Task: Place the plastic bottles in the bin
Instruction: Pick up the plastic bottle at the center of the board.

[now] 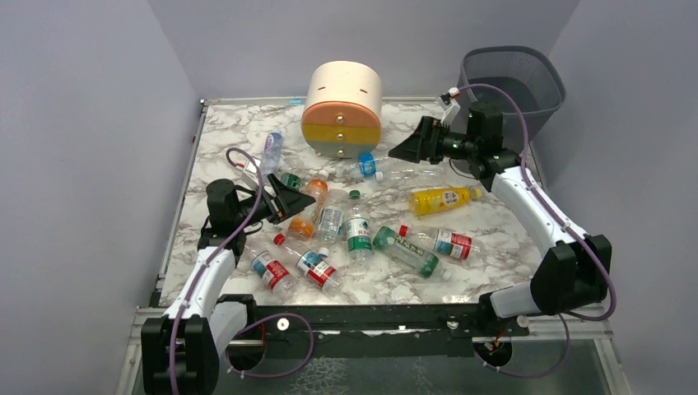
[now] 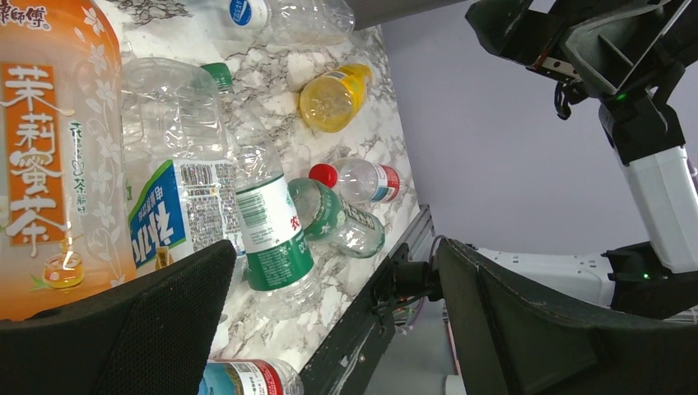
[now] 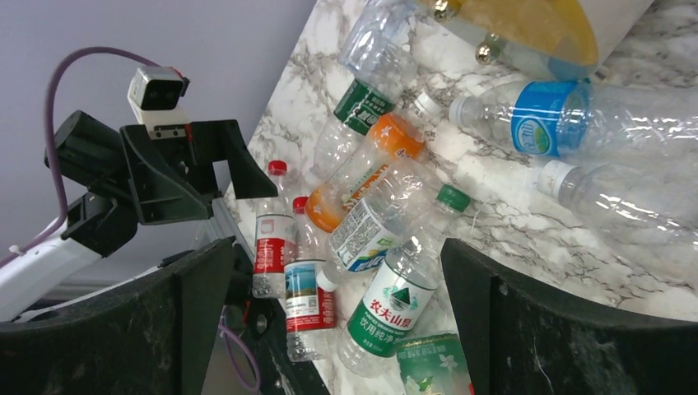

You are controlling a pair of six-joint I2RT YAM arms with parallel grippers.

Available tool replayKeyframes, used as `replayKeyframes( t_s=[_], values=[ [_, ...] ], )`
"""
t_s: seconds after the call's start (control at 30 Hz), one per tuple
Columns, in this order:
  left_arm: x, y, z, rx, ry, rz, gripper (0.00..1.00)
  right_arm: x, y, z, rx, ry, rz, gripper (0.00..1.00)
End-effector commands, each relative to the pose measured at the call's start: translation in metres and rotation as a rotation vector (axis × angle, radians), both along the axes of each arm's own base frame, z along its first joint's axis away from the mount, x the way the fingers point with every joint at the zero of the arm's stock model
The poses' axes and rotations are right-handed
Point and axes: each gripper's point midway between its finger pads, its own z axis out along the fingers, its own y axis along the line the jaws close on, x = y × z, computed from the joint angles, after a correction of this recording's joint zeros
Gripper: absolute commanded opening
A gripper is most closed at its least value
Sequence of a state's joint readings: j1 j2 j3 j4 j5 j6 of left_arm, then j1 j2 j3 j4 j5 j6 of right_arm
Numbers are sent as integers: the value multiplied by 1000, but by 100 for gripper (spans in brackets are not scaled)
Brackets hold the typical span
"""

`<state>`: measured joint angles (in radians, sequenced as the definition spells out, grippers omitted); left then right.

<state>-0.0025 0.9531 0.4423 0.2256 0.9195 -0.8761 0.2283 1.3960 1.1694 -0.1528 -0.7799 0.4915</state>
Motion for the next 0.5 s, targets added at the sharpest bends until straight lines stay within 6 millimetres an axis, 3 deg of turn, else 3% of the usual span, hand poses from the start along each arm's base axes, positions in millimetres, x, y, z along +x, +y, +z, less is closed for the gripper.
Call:
replayKeyframes(
  t_s=[0.0, 0.27, 0.47],
  values=[
    [-3, -1, -3, 15, -20, -19, 99, 2, 18, 5, -9, -34, 37, 100],
    [-7, 0, -9, 33, 23, -9, 99, -10, 36, -7, -12, -8, 86, 100],
    [1, 4, -11, 64, 3, 17, 99, -6, 47, -24, -12, 10, 115, 100]
  ],
)
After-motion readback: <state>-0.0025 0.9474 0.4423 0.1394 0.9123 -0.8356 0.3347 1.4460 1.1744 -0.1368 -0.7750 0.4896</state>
